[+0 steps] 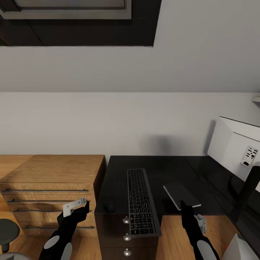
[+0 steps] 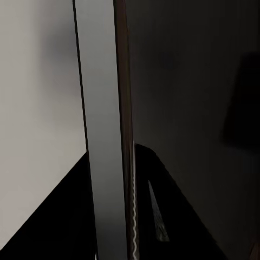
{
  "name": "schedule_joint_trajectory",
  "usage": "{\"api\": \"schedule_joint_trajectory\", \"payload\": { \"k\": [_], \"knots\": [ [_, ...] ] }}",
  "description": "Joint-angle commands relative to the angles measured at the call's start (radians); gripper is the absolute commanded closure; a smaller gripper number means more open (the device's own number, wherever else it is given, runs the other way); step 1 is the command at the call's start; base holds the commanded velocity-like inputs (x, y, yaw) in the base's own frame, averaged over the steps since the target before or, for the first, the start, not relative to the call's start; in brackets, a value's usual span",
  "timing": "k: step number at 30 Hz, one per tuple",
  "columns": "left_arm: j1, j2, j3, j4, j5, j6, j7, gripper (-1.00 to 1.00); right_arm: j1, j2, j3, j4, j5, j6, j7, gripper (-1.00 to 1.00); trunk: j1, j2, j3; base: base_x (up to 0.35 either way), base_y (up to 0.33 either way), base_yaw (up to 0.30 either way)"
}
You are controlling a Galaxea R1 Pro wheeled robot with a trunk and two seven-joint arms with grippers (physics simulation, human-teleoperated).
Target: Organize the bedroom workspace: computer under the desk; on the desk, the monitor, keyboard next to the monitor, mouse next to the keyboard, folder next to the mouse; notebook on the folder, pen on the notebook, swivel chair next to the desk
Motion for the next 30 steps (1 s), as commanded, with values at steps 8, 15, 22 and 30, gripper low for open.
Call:
{"api": "schedule_joint_trajectory", "payload": {
  "k": [8, 15, 22, 30],
  "knots": [
    [0.0, 0.0, 0.0, -0.001, 0.011, 0.005, 0.005, -1.0, -0.001, 0.002, -0.001, 0.001, -0.011, -0.005, 0.002, 1.0, 0.031, -0.057, -0.026, 0.0, 0.0, 0.0],
    [-0.001, 0.0, -0.001, -0.001, 0.011, 0.005, 0.005, -1.0, -0.001, 0.004, -0.001, 0.002, -0.009, -0.005, -0.002, 1.0, 0.038, -0.071, -0.032, 0.0, 0.0, 0.0],
    [0.0, 0.001, -0.001, 0.0, 0.01, 0.005, 0.005, -1.0, -0.001, 0.004, -0.001, 0.002, -0.009, -0.005, -0.002, -1.0, 0.038, -0.071, -0.032, 0.0, 0.0, 0.0],
    [-0.001, 0.001, -0.001, 0.001, 0.009, 0.005, 0.005, -1.0, -0.001, 0.003, -0.001, 0.001, -0.009, -0.005, -0.001, -1.0, 0.038, -0.071, -0.032, 0.0, 0.0, 0.0]
  ]
}}
